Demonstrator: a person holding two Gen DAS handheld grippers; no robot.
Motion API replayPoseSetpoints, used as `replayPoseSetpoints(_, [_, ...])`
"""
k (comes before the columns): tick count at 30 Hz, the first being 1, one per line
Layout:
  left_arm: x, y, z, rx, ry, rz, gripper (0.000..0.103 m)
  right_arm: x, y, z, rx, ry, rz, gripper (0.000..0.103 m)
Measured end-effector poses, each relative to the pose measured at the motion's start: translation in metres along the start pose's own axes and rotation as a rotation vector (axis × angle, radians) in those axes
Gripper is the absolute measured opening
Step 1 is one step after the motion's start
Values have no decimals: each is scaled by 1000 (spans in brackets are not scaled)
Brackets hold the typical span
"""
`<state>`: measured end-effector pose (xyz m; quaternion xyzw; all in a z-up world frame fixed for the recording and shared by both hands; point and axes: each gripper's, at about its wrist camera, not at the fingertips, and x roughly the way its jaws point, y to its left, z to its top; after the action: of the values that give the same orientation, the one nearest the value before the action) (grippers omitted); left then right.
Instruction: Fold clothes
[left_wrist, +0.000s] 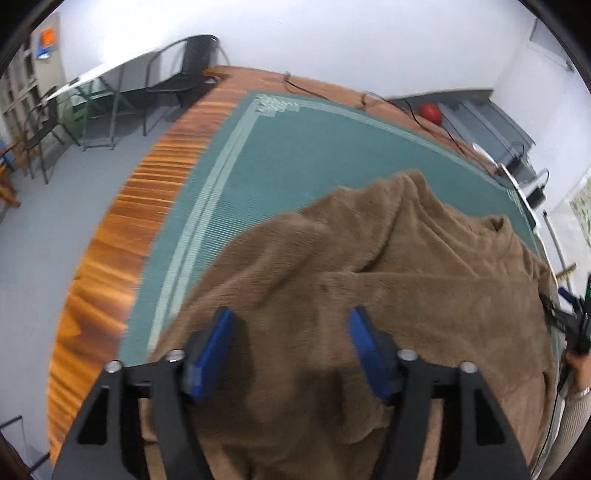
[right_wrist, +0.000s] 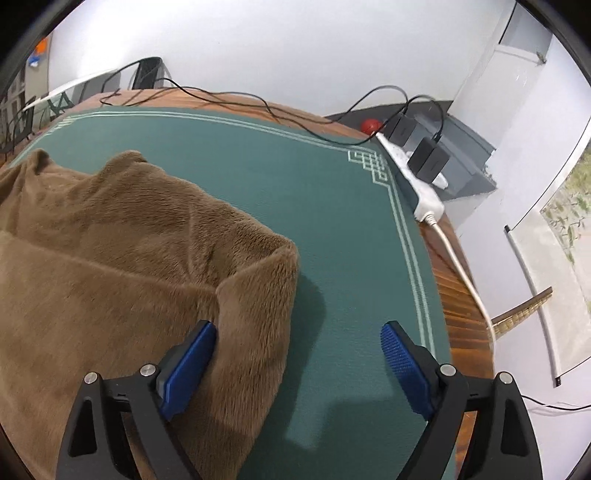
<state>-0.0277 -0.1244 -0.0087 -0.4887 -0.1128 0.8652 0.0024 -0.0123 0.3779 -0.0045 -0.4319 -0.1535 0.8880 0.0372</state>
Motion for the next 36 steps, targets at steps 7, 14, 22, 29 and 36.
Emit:
replayPoseSetpoints(7, [-69,39,-32,-74,-59,-65,80,-88,23,-30,-92,-131,104,91])
replayPoseSetpoints(14, [-156,73,-110,-57,-148,-30,80,-153,89,-69,-282,-206,216,92])
replayPoseSetpoints(22, [-209,139,-197,-169,-206,20,82,-164,158,-114,-445,-181,326,92])
replayPoseSetpoints(29, [-196,201,-240,-401,-160,-112,82,-156,190,-141,-492,-127,362,92])
replayPoseSetpoints(36, [-170,209,-239,-515,-138,-318,81,-139,185,-144,-397,-72,403,92])
